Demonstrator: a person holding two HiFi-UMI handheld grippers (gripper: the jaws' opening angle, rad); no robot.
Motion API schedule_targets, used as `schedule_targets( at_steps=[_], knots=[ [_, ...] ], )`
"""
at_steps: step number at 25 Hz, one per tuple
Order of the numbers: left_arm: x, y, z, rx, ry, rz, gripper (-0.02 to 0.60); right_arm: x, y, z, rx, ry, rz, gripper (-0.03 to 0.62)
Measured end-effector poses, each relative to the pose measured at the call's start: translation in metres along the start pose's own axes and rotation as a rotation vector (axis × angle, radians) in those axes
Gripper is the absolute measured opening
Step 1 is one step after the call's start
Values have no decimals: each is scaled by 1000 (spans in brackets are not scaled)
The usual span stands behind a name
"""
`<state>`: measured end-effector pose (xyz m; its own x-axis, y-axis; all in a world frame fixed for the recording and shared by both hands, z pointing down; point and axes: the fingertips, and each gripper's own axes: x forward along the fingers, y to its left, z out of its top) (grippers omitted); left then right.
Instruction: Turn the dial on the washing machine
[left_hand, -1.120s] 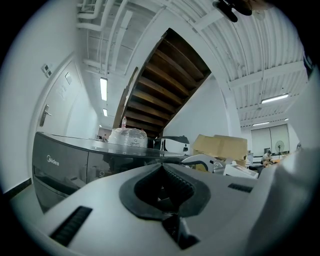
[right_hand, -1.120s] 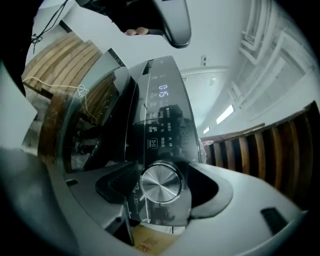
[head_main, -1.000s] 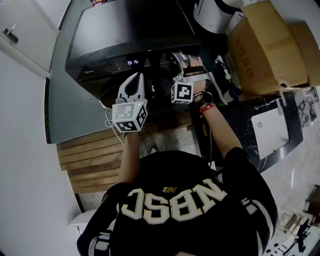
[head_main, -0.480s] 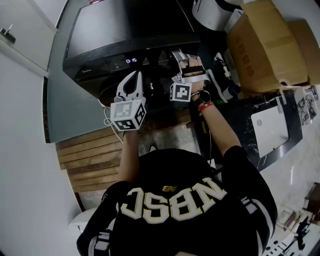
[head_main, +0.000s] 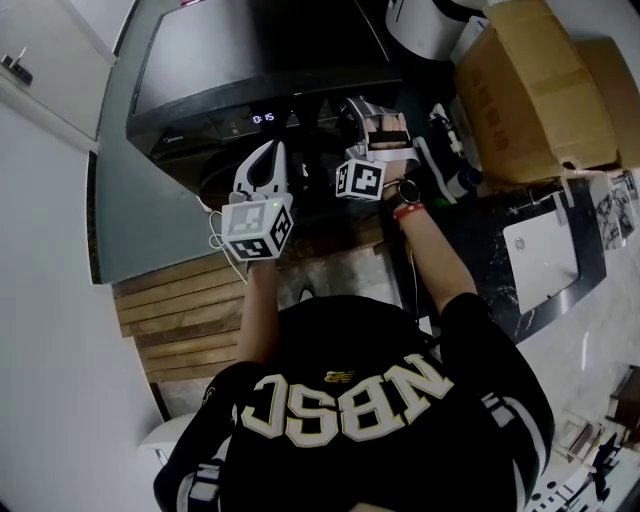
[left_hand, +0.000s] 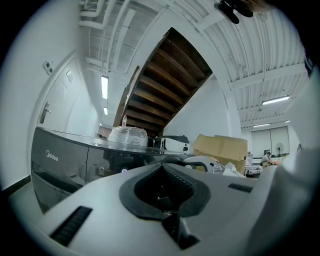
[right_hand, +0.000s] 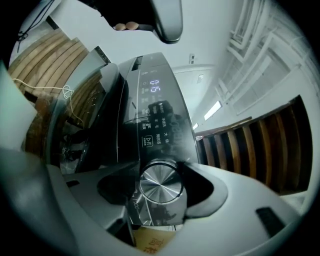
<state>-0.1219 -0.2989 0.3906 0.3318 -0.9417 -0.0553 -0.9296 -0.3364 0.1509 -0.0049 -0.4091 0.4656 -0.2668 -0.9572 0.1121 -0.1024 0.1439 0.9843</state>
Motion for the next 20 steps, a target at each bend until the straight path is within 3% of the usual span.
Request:
schedule_targets(
  at_steps=[9,20],
  knots=[
    [-3,4,2,2,-2,7,14,-2,-12,0,360,16,14,281],
    [-1,2,3,-1,-3,-4,14,-1,-13,0,378,19,19,281]
  ],
)
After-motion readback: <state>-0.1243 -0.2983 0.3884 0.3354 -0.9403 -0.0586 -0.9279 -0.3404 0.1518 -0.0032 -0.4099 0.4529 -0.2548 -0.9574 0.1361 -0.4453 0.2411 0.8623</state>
